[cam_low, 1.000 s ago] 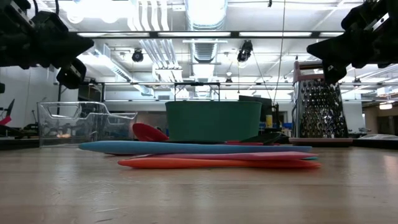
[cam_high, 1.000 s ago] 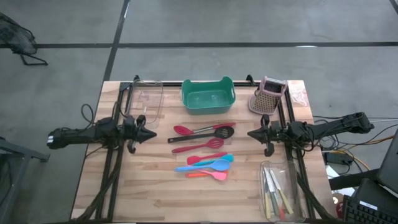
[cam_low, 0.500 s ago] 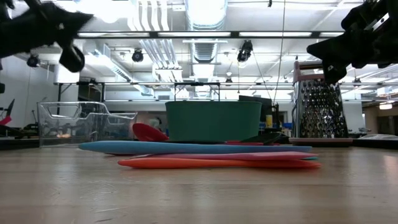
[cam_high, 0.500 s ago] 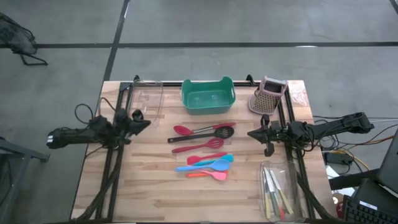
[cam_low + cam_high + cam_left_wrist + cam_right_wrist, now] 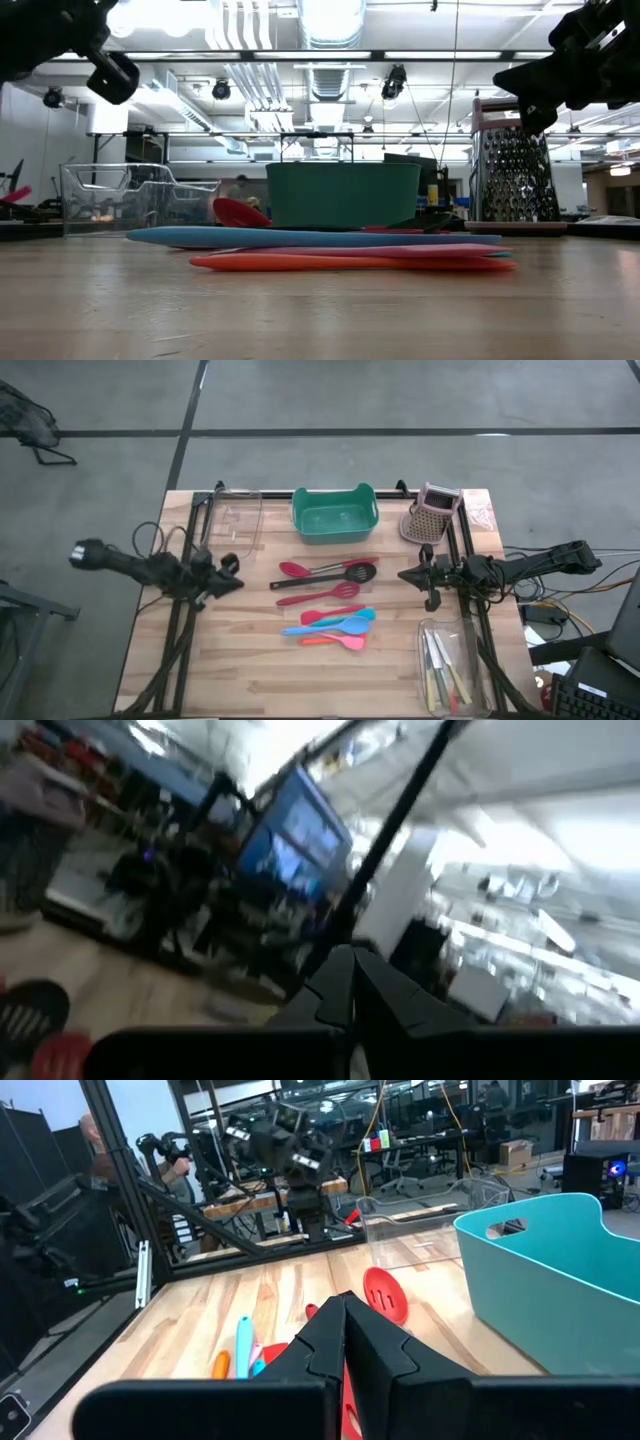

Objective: Pick & Place Kitchen Items
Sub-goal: Put the blue serving spoon into the top transparent bin

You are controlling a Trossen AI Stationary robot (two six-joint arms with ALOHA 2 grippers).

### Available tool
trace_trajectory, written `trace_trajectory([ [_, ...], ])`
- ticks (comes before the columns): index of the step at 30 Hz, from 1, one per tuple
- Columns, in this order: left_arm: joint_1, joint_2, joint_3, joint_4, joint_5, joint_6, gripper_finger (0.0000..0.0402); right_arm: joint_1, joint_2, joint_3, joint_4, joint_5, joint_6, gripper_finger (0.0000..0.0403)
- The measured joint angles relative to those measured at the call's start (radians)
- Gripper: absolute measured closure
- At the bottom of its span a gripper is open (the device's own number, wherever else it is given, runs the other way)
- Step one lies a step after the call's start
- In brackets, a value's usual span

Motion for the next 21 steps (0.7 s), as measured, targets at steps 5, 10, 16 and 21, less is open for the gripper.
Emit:
trace_trajectory([
  [5,-0.179,0.157,0.075,-0.009,-0.124,0.116,0.0388,0.000,0.000,0.000,0.000,0.000,0.000,0.0394],
  [10,-0.251,0.300,0.193,-0.040,-0.151,0.330,0.0388,0.000,0.000,0.000,0.000,0.000,0.000,0.0394],
  [16,-0.256,0.469,0.339,-0.092,-0.193,0.299,0.0387,-0.001,-0.001,0.000,0.000,0.000,0.000,0.0394],
  [21,-0.277,0.647,0.485,-0.316,-0.240,0.283,0.0364,0.000,0.000,0.000,-0.001,0.000,0.000,0.0394],
])
